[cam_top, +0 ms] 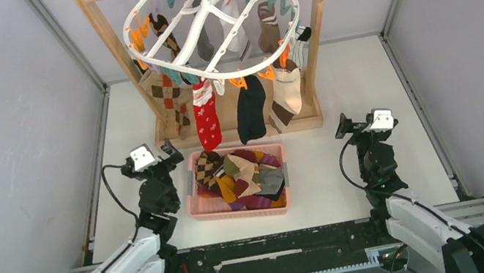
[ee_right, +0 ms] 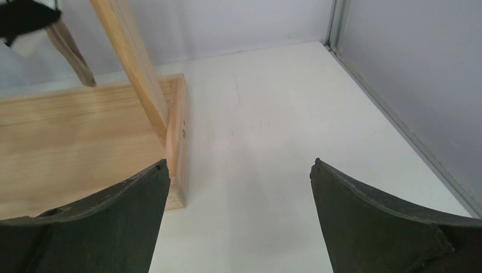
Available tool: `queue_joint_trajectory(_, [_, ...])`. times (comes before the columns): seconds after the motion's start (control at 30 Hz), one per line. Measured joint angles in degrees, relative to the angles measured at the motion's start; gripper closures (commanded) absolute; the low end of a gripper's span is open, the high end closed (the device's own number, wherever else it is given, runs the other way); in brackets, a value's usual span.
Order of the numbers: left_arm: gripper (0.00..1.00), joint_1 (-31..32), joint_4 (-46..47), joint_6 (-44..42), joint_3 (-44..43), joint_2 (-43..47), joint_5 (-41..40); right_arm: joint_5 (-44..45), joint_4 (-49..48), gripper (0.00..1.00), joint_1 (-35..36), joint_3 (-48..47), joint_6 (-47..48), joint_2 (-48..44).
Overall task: Remove the socks clipped to the hanger
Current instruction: Reset both arms
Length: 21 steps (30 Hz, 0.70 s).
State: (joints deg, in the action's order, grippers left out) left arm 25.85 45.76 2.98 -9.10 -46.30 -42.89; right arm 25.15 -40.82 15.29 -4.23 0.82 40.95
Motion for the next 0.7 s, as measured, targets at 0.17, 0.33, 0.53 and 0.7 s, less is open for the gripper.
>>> queue_joint_trajectory(0.17, [0.0,-0.26,1.03,-0.02,0.13,0.57,1.84,-0.52,-3.15,0.0,-2.58,-0.15,-0.46,8.48])
queue_joint_trajectory(0.33, [0.0,-0.85,1.31,0.0,0.13,0.59,4.15,-0.76,-6.64,0.0,-4.39,-0.9,-0.72,17.11])
queue_joint_trajectory(0.53, [0.0,-1.2,1.36,-0.02,0.13,0.57,5.88,-0.55,-18.64,0.0,-5.07,-0.15,-0.87,27.98])
queue_joint_trajectory(0.7, [0.0,-1.27,1.79,-0.48,0.13,0.26,6.19,-4.0,-21.55,0.0,-8.63,-0.79,-1.36,34.05])
